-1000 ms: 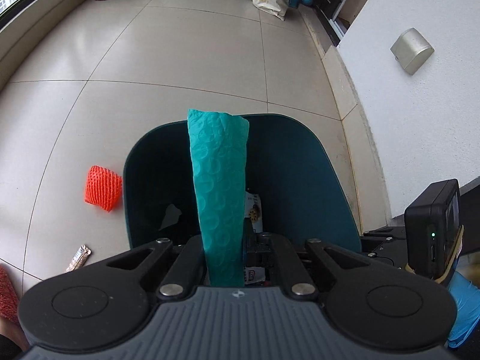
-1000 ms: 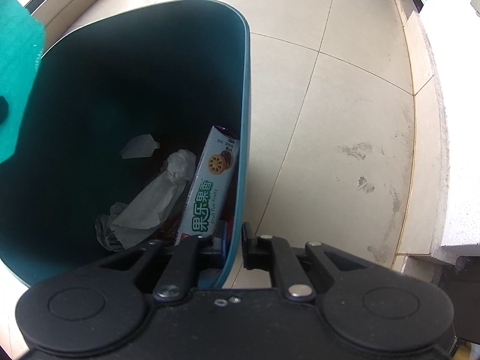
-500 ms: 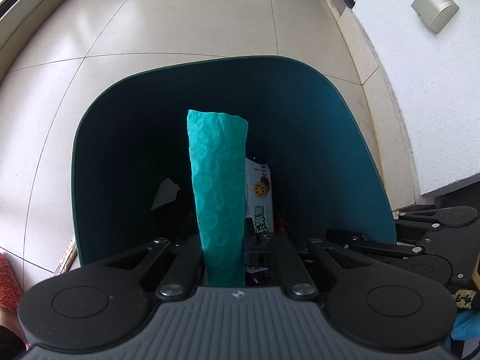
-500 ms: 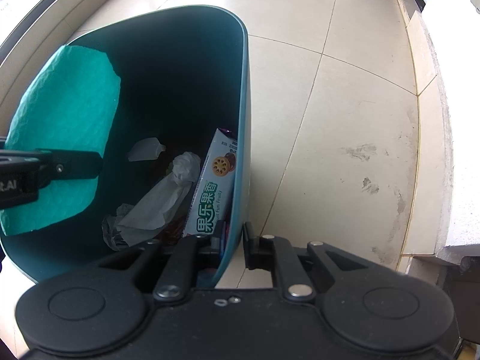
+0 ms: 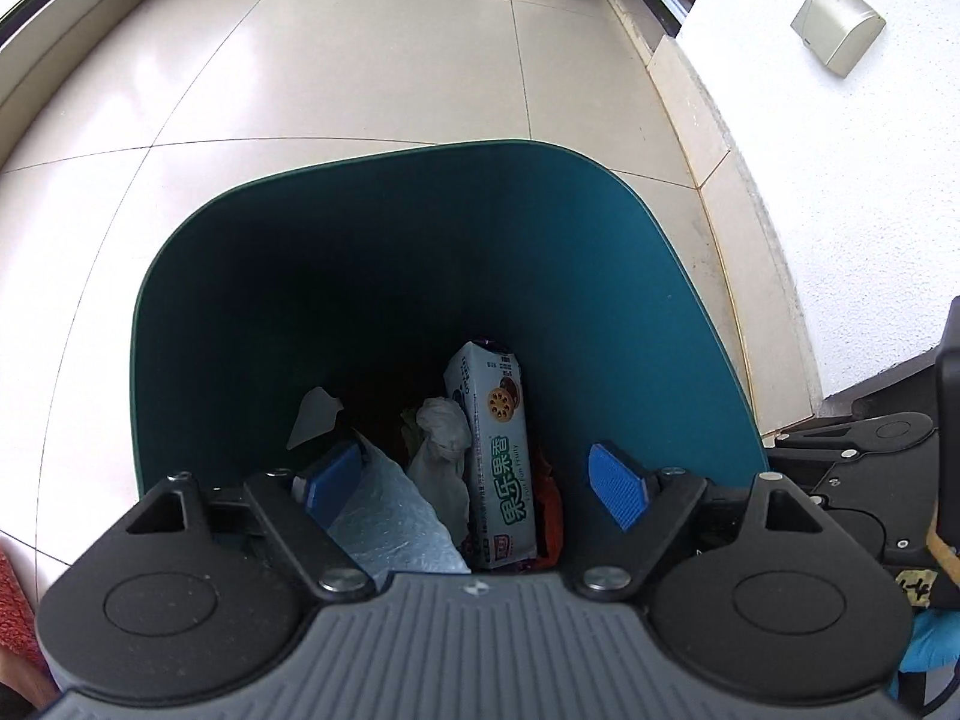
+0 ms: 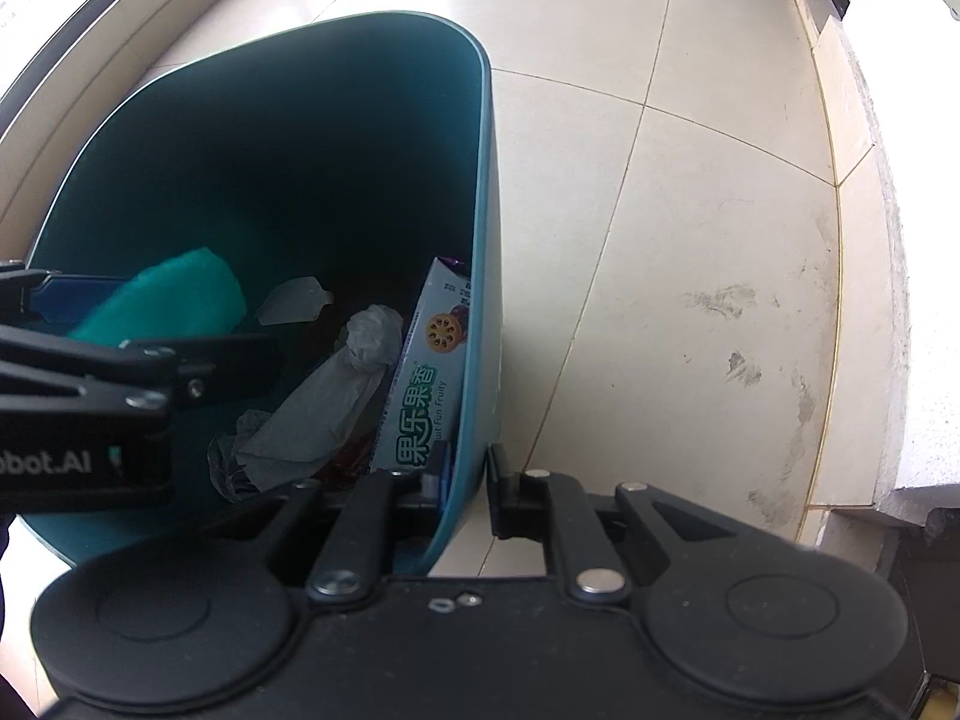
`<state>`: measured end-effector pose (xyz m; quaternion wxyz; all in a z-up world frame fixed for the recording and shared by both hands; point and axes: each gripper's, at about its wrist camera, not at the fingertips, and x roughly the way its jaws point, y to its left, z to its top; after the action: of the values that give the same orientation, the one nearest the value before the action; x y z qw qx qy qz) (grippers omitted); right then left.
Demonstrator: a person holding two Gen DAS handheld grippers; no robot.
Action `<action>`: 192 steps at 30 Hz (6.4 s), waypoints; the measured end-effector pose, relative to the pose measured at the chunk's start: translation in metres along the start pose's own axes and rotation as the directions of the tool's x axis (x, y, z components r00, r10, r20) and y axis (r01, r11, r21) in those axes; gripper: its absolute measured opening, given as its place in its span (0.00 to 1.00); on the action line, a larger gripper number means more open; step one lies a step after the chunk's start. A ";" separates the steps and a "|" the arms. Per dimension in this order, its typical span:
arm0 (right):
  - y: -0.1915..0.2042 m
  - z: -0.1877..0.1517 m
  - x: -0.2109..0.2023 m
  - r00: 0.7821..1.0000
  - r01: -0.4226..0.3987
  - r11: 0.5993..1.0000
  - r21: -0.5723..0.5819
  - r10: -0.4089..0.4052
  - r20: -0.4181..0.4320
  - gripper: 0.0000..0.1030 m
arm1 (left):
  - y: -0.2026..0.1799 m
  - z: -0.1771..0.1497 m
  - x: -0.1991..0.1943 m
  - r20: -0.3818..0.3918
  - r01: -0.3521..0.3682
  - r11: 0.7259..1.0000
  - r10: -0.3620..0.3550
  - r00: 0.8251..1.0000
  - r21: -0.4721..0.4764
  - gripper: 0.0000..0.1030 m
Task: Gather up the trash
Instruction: 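Open the left tool to release the bubble wrap into the bin, then move the left tool down to the tan snack sticks, then grasp the tan snack sticks with the left tool, then lift the snack sticks and carry them into the teal bin, then open the left tool to drop the snack sticks into the bin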
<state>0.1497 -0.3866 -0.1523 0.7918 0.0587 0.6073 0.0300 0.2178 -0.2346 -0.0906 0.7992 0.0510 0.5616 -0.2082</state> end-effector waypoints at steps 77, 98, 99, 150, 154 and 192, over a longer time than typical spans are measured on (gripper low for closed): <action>-0.001 0.014 0.034 0.995 0.025 0.999 0.034 -0.021 -0.101 0.13 | 0.307 -0.114 0.170 -0.333 -0.294 0.891 0.176 0.926 -0.346 0.11; 0.006 0.007 0.027 0.997 0.032 0.999 0.016 -0.031 -0.073 0.09 | 0.306 -0.119 0.167 -0.342 -0.275 0.889 0.147 0.928 -0.365 0.65; 0.006 0.007 0.027 0.997 0.032 0.999 0.015 -0.031 -0.073 0.09 | 0.306 -0.120 0.171 -0.356 -0.281 0.890 0.148 0.923 -0.359 0.65; 0.020 -0.005 -0.007 0.992 0.095 0.988 -0.121 -0.084 0.095 0.07 | 0.035 0.011 -0.110 0.065 -0.093 0.996 0.094 0.993 -0.014 0.19; 0.019 -0.005 -0.008 0.991 0.098 0.987 -0.125 -0.086 0.100 0.07 | 0.003 0.021 -0.058 -0.011 -0.071 0.997 0.072 0.997 0.031 0.19; 0.000 -0.001 -0.014 0.996 0.018 0.999 -0.040 -0.014 0.088 0.10 | 0.025 0.023 -0.010 -0.042 0.003 1.000 -0.004 0.999 -0.005 0.67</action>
<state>0.1452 -0.3886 -0.1394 0.8189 0.0388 0.5716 0.0334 0.2444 -0.2164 -0.0770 0.7871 0.0523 0.5787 -0.2071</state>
